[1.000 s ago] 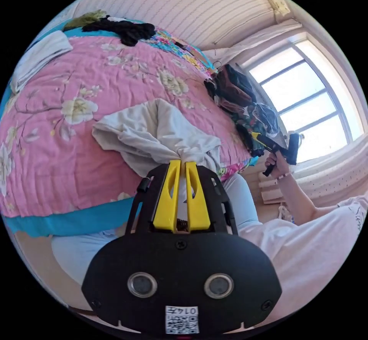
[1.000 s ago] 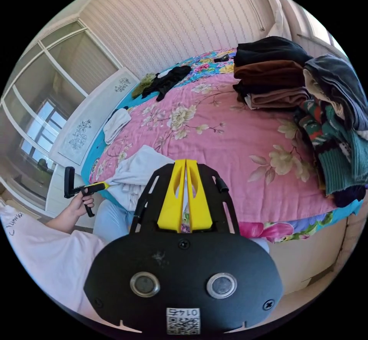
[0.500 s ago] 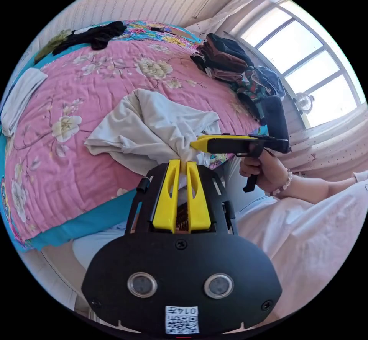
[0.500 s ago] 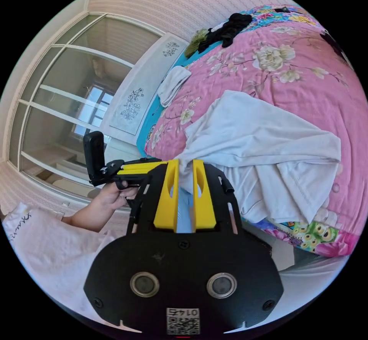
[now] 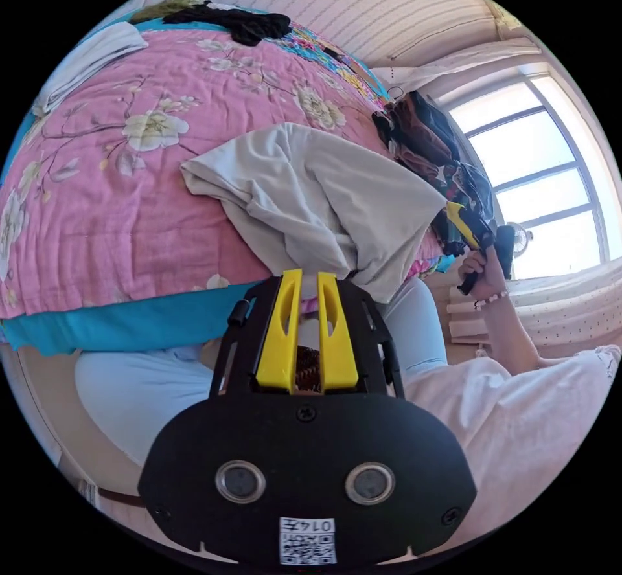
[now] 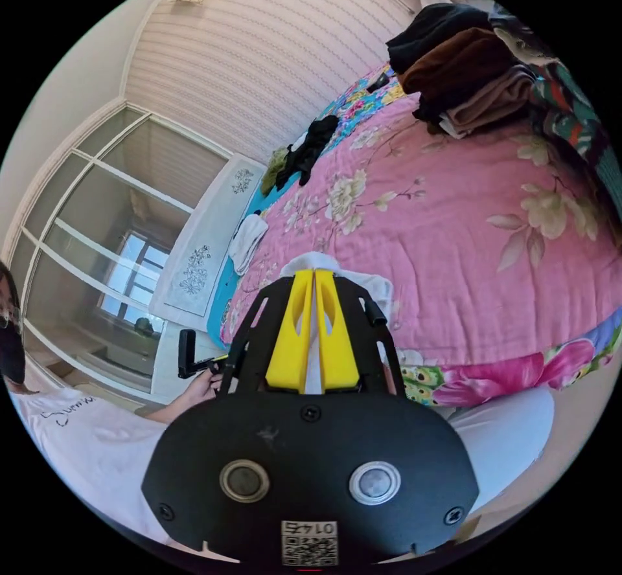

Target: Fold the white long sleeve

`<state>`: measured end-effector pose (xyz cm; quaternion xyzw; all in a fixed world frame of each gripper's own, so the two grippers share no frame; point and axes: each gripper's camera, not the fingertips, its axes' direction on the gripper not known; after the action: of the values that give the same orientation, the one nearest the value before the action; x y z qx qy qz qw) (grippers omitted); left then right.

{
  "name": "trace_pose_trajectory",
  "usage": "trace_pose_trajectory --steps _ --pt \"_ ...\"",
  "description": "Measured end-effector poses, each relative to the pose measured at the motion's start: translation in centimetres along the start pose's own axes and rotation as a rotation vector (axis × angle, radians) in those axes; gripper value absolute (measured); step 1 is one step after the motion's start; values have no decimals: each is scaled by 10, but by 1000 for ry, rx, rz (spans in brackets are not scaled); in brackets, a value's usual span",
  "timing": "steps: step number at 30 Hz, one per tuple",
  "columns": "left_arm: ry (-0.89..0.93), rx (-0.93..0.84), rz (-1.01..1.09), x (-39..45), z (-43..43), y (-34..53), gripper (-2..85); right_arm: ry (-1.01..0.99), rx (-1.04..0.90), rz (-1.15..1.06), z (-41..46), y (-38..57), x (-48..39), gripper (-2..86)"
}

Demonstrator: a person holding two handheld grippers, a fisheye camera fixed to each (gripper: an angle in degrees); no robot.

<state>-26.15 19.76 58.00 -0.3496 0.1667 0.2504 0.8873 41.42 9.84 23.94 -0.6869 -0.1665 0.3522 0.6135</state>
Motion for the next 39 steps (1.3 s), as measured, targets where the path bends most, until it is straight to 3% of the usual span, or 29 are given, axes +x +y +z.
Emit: trace_pose_trajectory --steps 4,9,14,17,23,29,32,37,39 --pt "-35 -16 48 14 16 -2 109 47 -43 160 -3 5 42 15" --pt "-88 -134 38 12 39 14 105 179 -200 97 10 34 45 74" --pt "-187 -178 97 10 44 29 71 187 -367 100 31 51 58 84" --pt "-158 -194 50 -2 37 34 41 149 -408 148 43 45 68 76" --pt "-39 -61 63 -21 -16 72 4 143 -487 111 26 41 75 19" --pt "62 243 32 -49 -109 121 -4 -162 -201 124 -59 31 84 8" --pt "109 433 31 -58 -167 140 -5 -259 -45 -22 -106 13 61 6" --pt "166 697 200 -47 -262 173 -6 -694 210 -319 -180 -15 11 5" --pt "165 775 280 -36 -292 190 -6 -753 244 -448 -203 -18 -15 5"
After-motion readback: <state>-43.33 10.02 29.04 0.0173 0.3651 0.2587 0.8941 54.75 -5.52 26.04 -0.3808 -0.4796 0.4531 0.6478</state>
